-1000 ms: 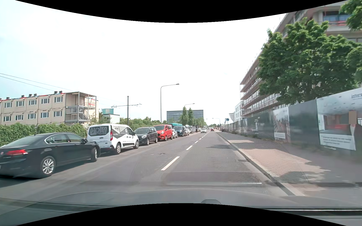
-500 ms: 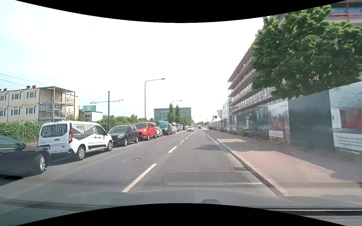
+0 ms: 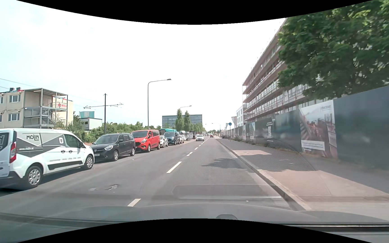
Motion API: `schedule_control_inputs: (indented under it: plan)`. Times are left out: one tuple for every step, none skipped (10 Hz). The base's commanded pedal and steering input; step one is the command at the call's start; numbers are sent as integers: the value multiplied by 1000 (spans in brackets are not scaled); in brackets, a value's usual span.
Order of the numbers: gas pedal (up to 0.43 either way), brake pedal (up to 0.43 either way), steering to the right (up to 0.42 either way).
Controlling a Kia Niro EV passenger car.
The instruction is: Follow the waypoints while adhering to traffic rules and regulations
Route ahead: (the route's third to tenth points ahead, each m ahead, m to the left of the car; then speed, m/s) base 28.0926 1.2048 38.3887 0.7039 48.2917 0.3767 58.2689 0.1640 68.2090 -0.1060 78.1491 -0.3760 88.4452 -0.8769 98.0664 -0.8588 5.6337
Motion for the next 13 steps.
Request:
schedule_control_inputs:
  plan:
    - [240, 0, 6]
    - [240, 0, 5]
    - [240, 0, 4]
    - [240, 0, 4]
    - [240, 0, 4]
    - [240, 0, 9]
    - [240, 0, 18]
    - [240, 0, 19]
    - [240, 0, 16]
    - [240, 0, 16]
    - [240, 0, 11]
    - [240, 0, 4]
    - [240, 0, 0]
